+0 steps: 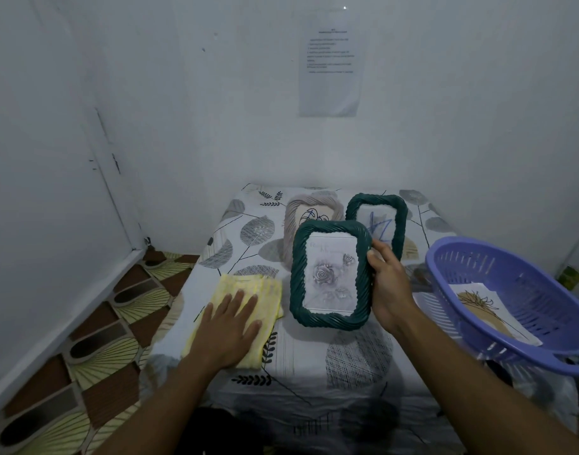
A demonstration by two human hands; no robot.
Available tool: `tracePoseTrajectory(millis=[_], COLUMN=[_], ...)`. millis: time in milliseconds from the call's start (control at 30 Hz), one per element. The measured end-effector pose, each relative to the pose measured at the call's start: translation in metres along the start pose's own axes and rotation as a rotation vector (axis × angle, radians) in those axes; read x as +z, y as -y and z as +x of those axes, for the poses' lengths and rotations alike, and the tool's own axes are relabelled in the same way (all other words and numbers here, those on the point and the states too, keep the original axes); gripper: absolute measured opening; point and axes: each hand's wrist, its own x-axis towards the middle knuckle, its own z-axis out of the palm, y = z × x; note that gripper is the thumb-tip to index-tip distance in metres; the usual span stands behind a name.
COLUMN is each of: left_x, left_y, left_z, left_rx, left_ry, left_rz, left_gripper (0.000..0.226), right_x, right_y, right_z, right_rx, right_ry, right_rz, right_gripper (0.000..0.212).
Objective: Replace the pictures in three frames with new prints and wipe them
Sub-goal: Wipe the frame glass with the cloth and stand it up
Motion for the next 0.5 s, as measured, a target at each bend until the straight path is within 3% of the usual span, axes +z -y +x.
tracePoseTrajectory(millis=[67, 133, 200, 267, 400, 500], left_x=[-0.009, -0.025, -0.051, -0.077, -0.106, -0.114], left_y=[-0.004, -0.014, -0.033, -0.051, -0.055, -0.033], left_z=[0.001, 0.007, 0.014, 0.023, 0.043, 0.063], left_rx=[-0.004, 0.024, 0.029, -0.01, -0.173, -0.278], left_ry=[-0.018, -0.14, -0.241, -0.18, -0.052, -0.045], left_rz=[-0.016, -0.185, -0.587, -0.99, -1.463, -1.654], left_gripper=[0.09, 0.08, 0.063, 0.041, 0.038, 0.046], right_x=[0.004, 0.011, 0.021, 0.034, 0.061, 0.081], right_y=[0.0, -0.002, -0.004, -0.007, -0.012, -0.015], right_z=[0.0, 0.001, 0.002, 0.004, 0.015, 0.026], right_rx=[0.0, -0.005, -0.004, 0.013, 0.037, 0.07], right_ry=[0.017, 0.037, 0.058, 0.089, 0.163, 0.219], right_rz=[0.016, 0.025, 0.038, 0.046, 0.068, 0.059], right_gripper=[0.026, 0.025, 0.025, 0.026, 0.026, 0.025])
